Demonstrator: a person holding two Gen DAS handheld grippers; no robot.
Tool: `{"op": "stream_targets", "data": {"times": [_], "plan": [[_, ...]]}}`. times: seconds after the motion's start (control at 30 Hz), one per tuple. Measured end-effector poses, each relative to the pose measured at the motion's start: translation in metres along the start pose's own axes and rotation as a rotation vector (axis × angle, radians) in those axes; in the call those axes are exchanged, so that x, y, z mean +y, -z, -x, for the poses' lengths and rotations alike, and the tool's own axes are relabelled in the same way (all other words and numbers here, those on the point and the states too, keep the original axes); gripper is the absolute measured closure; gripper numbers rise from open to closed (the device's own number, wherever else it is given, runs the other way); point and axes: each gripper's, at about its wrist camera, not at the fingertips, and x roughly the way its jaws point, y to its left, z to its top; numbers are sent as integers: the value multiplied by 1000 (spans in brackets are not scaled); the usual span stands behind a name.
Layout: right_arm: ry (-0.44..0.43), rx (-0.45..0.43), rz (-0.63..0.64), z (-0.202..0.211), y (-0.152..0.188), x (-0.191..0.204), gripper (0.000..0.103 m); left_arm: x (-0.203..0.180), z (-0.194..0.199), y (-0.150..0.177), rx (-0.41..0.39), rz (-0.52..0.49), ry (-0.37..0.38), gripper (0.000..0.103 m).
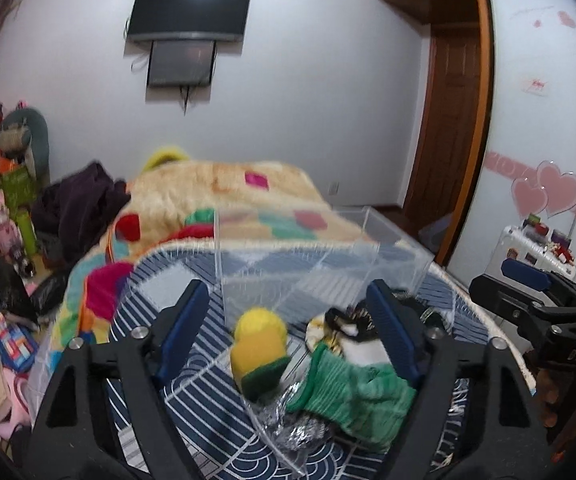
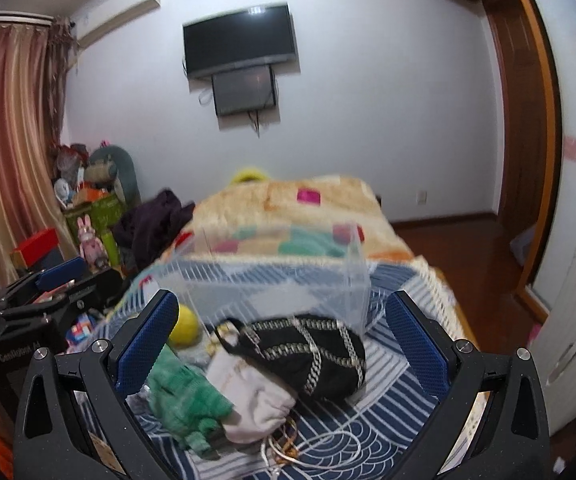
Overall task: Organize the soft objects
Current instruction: 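Grasp the yellow-green sponge with the left tool while the right tool grasps the black chain bag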
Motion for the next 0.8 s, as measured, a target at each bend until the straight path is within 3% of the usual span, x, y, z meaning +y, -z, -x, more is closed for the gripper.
{"op": "stream_targets", "data": {"times": [0.3,0.4,0.5,0.57,0.8], "plan": [[-48,187,-62,-36,26,-19,20,10,-37,25,141,37,21,46],[-45,231,-74,-41,30,-21,30,10,-43,30,158,34,9,50],[-51,263,-86,-47,34,-22,45,12,-46,31,168,39,0,61],[-59,275,-89,-49,35,-22,59,13,-48,31,168,39,-2,63],[-60,243,-66,-45,32,-18,81,13,-41,30,152,33,-6,70]]}}
